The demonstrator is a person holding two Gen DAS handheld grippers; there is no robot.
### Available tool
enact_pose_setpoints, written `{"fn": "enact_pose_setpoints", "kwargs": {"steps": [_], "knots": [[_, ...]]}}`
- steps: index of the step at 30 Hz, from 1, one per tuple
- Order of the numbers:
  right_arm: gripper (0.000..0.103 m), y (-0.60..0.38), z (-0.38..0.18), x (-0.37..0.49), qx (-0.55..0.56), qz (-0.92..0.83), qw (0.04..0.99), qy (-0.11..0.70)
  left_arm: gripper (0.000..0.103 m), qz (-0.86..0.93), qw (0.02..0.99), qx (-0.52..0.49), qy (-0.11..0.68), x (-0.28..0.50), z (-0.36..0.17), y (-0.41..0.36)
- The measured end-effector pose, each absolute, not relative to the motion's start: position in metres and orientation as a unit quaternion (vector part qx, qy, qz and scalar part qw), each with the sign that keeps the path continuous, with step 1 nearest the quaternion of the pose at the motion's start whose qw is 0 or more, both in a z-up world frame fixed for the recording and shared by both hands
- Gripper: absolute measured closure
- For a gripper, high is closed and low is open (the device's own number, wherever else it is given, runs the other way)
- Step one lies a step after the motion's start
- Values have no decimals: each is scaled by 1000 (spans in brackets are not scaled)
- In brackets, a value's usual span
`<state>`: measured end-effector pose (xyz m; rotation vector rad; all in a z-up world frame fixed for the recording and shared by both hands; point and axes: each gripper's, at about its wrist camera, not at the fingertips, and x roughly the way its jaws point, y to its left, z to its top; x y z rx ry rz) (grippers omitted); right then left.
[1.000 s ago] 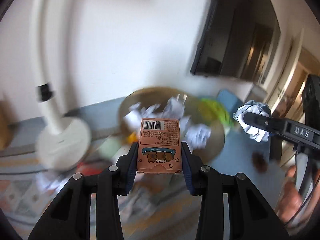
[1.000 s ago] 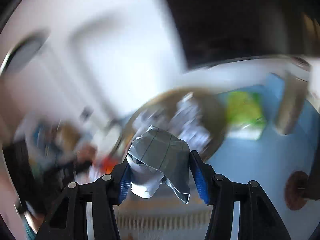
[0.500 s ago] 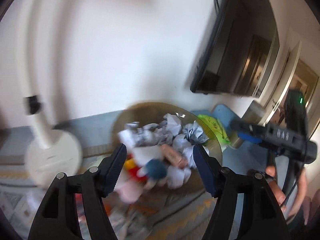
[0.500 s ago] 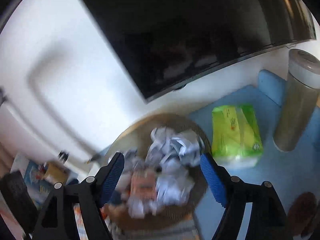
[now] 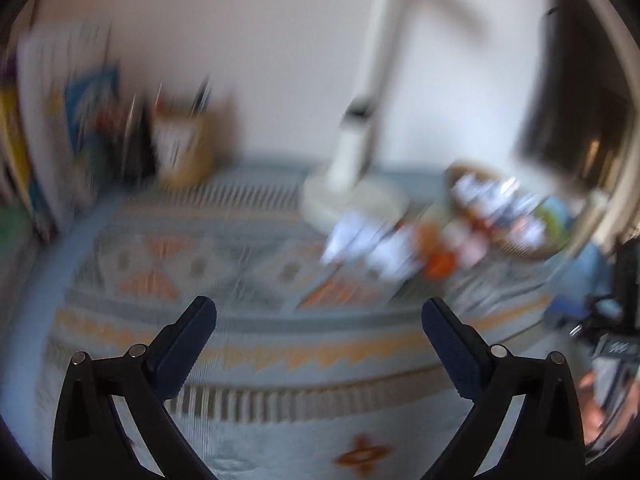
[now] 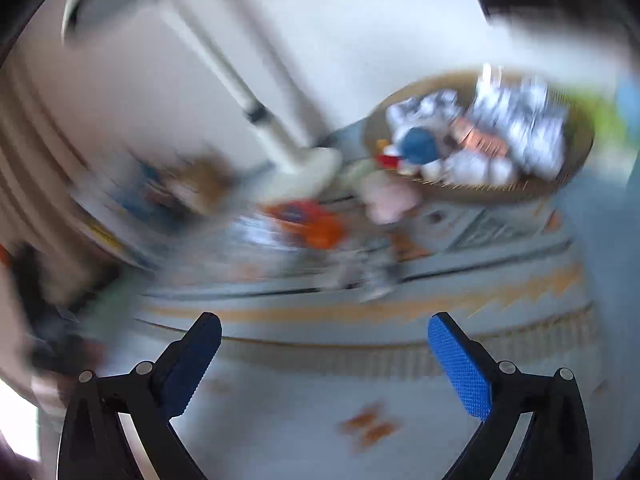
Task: Organize objects
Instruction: 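Carry the box and grey cloth over the gold bowl and open both grippers, then grasp a paper sheet with the left gripper while the right grasps the red snack bag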
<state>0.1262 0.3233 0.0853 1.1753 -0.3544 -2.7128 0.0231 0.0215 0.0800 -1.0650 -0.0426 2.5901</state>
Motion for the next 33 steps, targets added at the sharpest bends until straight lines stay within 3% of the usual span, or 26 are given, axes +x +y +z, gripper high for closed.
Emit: {"fn": "enact_pose_setpoints", "kwargs": {"steps": [3, 7, 10, 11, 14, 17, 19, 21, 23, 24, 25, 30, 33], "knots": [[0, 321, 72, 116, 390, -912, 81, -96, 2, 901, 167, -397, -52, 11, 41, 4], [1, 331, 53, 107, 406, -906, 70, -99, 2, 897, 191, -398, -19, -2, 44, 22], [24, 324, 62, 96, 458, -872, 115, -127, 2, 891, 239, -383, 38, -30, 64, 46], [24, 320, 74, 90, 458, -867, 138, -140, 4, 890, 250, -378, 47, -39, 69, 53], [24, 306, 109, 60, 423, -884, 150, -131, 23, 876, 273, -396, 41, -79, 65, 70], [24, 287, 119, 24, 415, -890, 145, -119, 23, 852, 307, -425, 4, -105, 54, 77], [24, 275, 113, 0, 431, -881, 154, -123, 34, 844, 322, -428, 19, -110, 49, 89], [24, 265, 108, -17, 435, -883, 140, -106, 64, 840, 322, -436, 25, -112, 44, 98], [34, 259, 94, -35, 455, -880, 111, -81, 78, 834, 324, -446, 20, -113, 36, 101], [60, 261, 87, -41, 469, -872, 111, -85, 81, 837, 326, -438, 14, -110, 37, 99], [64, 267, 81, -46, 479, -862, 124, -107, 81, 839, 325, -435, 13, -105, 38, 96], [73, 288, 90, -10, 451, -866, 169, -136, 82, 855, 309, -416, -10, -63, 59, 66], [74, 275, 90, 35, 461, -853, 229, -83, 82, 862, 294, -413, -35, -33, 67, 44]]}}
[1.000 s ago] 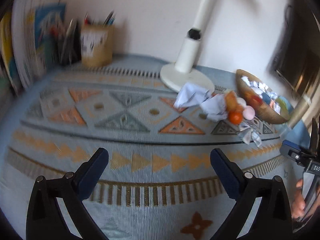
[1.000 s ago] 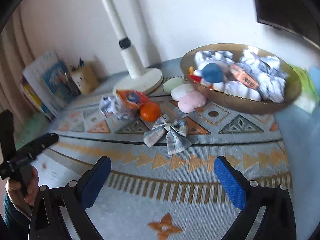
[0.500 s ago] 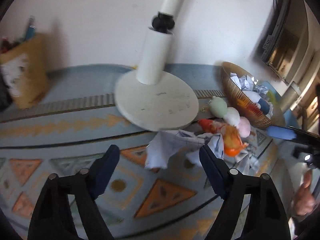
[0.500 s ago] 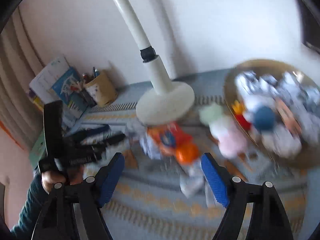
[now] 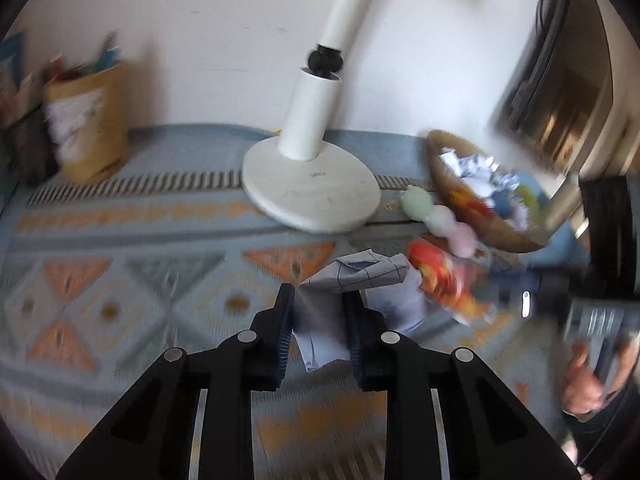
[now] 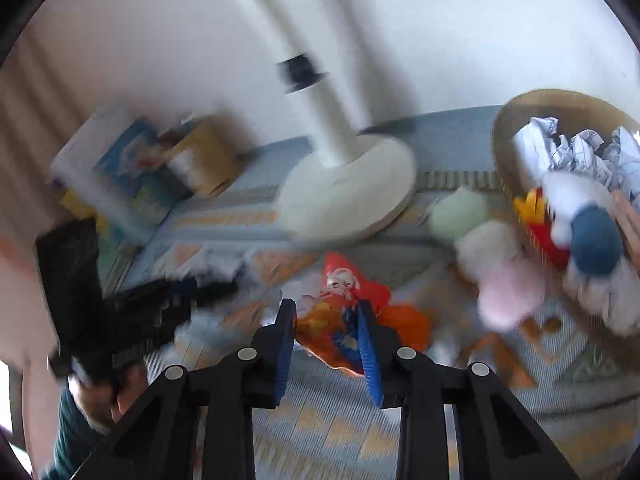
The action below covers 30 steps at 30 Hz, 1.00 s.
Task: Organize objects
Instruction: 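Grasp a paper sheet with the left gripper while the right grasps the red snack bag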
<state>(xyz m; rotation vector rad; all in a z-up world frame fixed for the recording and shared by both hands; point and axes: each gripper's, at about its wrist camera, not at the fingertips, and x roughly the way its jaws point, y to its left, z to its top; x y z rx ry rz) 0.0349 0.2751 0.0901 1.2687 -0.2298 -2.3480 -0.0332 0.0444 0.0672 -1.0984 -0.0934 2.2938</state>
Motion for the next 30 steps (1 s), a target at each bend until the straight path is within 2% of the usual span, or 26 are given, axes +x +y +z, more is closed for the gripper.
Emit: {"fn": "enact_pose_setpoints", "kwargs": {"steps": [3, 5, 7, 8, 10, 16, 17, 18, 19, 23, 26, 30], "knots": [[73, 266, 81, 91, 472, -842, 261, -10, 82, 870, 280, -404, -44, -3, 65, 23], [62, 268, 76, 113, 475, -845, 245, 14, 82, 869, 272, -410, -47, 12, 58, 14], [40, 276, 78, 124, 472, -850, 235, -5, 81, 873, 260, -411, -44, 22, 54, 3], [36, 277, 80, 123, 469, -851, 234, -20, 82, 872, 257, -414, -48, 26, 53, -3], [34, 274, 83, 112, 469, -849, 237, -46, 81, 871, 257, -414, -66, 33, 51, -13], [33, 248, 47, 41, 541, -815, 152, -143, 82, 875, 241, -414, -65, 48, 51, -24], [36, 244, 50, 37, 524, -830, 135, -137, 82, 875, 242, -414, -66, 49, 51, -25], [51, 239, 54, 37, 512, -842, 122, -116, 82, 875, 241, -414, -64, 51, 52, -25], [71, 231, 56, 36, 509, -850, 109, -82, 82, 876, 241, -414, -61, 52, 51, -25], [79, 235, 63, 55, 498, -852, 138, -77, 82, 864, 273, -415, -81, 54, 53, -21], [79, 259, 75, 87, 480, -858, 159, -90, 82, 851, 304, -414, -107, 54, 58, -13], [79, 298, 83, 120, 458, -872, 142, -97, 82, 843, 333, -408, -111, 57, 69, 10]]}}
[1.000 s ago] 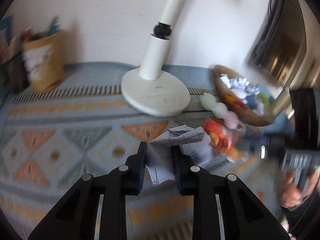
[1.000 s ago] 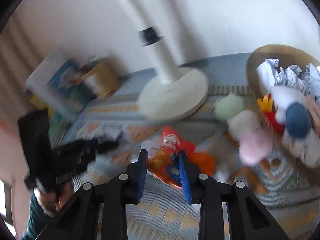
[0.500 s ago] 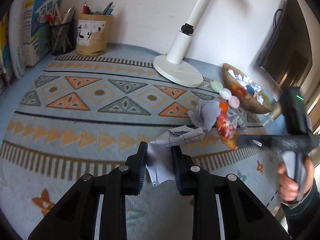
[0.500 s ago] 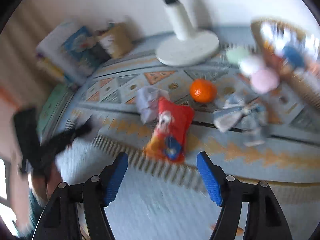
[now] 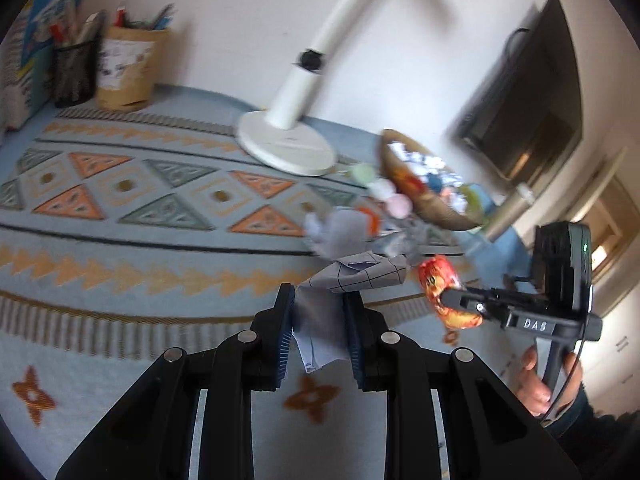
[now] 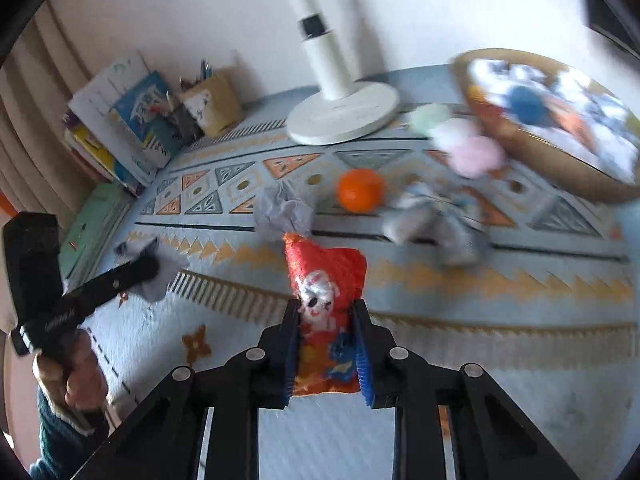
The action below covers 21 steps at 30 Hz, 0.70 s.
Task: Organize objects
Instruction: 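Grasp a paper sheet with the left gripper while the right grasps the red snack bag, then carry the paper and snack bag over the gold bowl and open both grippers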
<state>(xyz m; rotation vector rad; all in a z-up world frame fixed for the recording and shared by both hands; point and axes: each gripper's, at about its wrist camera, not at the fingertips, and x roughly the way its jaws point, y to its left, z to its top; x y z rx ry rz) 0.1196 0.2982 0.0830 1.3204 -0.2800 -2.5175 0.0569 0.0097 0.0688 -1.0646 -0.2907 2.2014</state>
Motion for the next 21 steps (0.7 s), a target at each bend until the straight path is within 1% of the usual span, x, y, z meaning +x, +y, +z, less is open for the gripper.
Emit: {"fn": "enact_pose_setpoints", "kwargs": {"steps": [4, 7, 8, 9, 11, 12, 13, 14, 16, 20, 21], "knots": [[79, 318, 84, 145, 446, -893, 24, 46, 82, 859, 309, -405, -49, 65, 70, 43], [79, 338, 70, 146, 460, -887, -1, 48, 82, 862, 285, -418, -18, 72, 56, 62], [79, 341, 66, 147, 461, -886, 3, 40, 82, 861, 280, -424, -12, 74, 51, 66], [77, 344, 63, 147, 462, -886, 17, 26, 82, 860, 277, -429, -10, 75, 48, 69], [62, 352, 64, 151, 457, -888, 53, -10, 82, 857, 282, -432, -9, 80, 44, 73], [40, 354, 65, 153, 459, -886, 67, -21, 82, 856, 283, -432, -8, 82, 44, 73], [21, 357, 66, 156, 458, -885, 80, -32, 82, 856, 284, -432, -6, 83, 44, 74], [17, 358, 67, 158, 449, -889, 83, -39, 82, 855, 287, -431, -6, 85, 45, 73], [16, 362, 69, 161, 445, -891, 84, -46, 82, 853, 296, -430, -10, 86, 46, 70], [16, 357, 54, 143, 476, -877, 53, -47, 82, 853, 297, -430, -10, 90, 48, 71], [28, 355, 48, 138, 488, -870, 43, -44, 82, 852, 297, -431, -10, 92, 49, 71]]}}
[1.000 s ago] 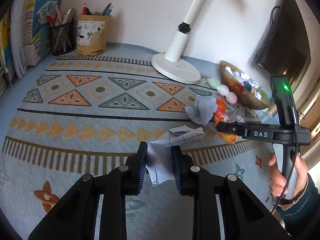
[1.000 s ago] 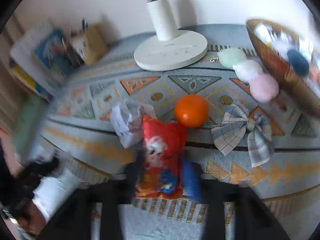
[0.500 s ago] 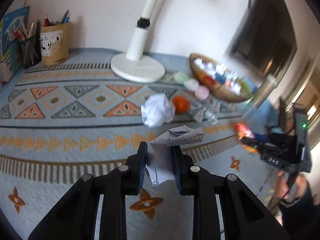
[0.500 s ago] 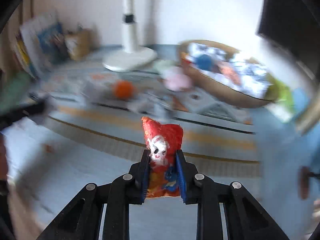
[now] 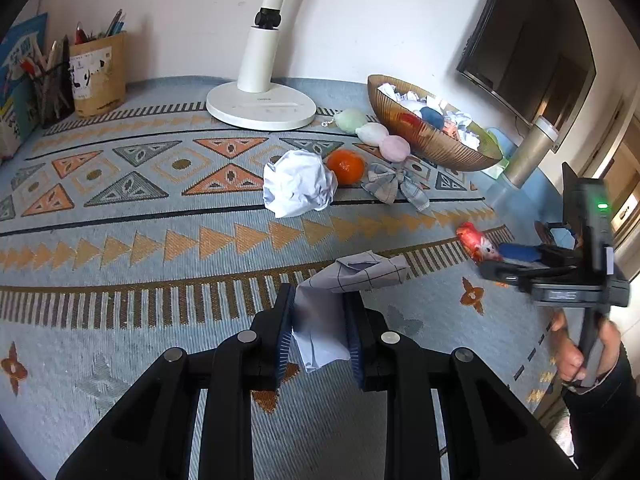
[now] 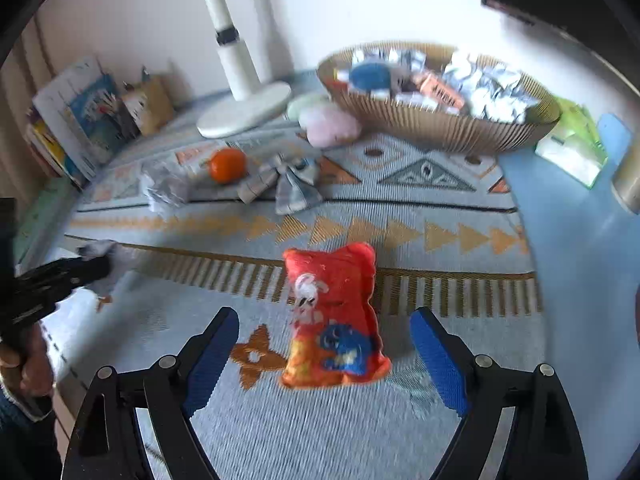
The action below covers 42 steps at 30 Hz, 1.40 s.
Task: Organize objects
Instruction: 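Carry the paper and snack bag over the gold bowl and open both grippers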
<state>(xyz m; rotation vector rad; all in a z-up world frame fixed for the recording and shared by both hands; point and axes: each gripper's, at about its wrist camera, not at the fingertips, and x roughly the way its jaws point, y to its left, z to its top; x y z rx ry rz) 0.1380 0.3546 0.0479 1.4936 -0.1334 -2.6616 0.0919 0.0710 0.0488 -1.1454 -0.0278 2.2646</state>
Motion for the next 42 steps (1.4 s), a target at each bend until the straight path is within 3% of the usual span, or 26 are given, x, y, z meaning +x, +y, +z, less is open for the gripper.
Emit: {"fn": "enact_pose_setpoints", "kwargs": {"steps": [3, 4, 8, 14, 18, 20, 21, 22, 23, 26, 29, 32, 36, 37, 39, 42], "knots": [[72, 343, 47, 143, 475, -880, 18, 0, 82, 852, 300, -428, -10, 96, 53, 73], [75, 340, 48, 149, 467, -884, 16, 4, 82, 852, 306, -425, -8, 97, 58, 77], [77, 362, 77, 158, 436, -897, 50, -60, 82, 851, 338, -402, 13, 90, 94, 110], [77, 443, 163, 132, 345, -930, -17, -126, 81, 846, 390, -364, 10, 32, 152, 201], [76, 473, 180, 83, 320, -932, -73, -153, 80, 840, 402, -364, -17, -18, 161, 266], [74, 485, 180, 51, 318, -930, -68, -169, 65, 846, 394, -359, -8, -35, 162, 290], [69, 491, 178, 35, 329, -927, -62, -172, 49, 848, 389, -359, -3, -43, 161, 299], [58, 499, 174, 15, 350, -918, -70, -171, 47, 856, 377, -353, 3, -50, 162, 304], [55, 505, 171, 8, 359, -914, -83, -173, 47, 860, 370, -350, 1, -53, 162, 303], [54, 518, 165, 28, 356, -909, -57, -209, 47, 851, 377, -364, -16, -49, 163, 272], [40, 504, 164, 65, 361, -910, -53, -197, 47, 865, 359, -350, -7, -23, 171, 222], [39, 477, 163, 100, 380, -903, -10, -201, 45, 882, 328, -338, -5, 8, 187, 159], [38, 426, 164, 138, 396, -887, 52, -232, 14, 903, 281, -324, -6, 45, 220, 76], [30, 418, 161, 143, 396, -883, 62, -245, 8, 911, 259, -321, -8, 55, 231, 52], [13, 398, 149, 150, 394, -875, 71, -273, 0, 919, 235, -315, -8, 68, 241, 19], [9, 365, 124, 141, 409, -882, 46, -230, 0, 935, 165, -314, 10, 82, 219, -19]]}}
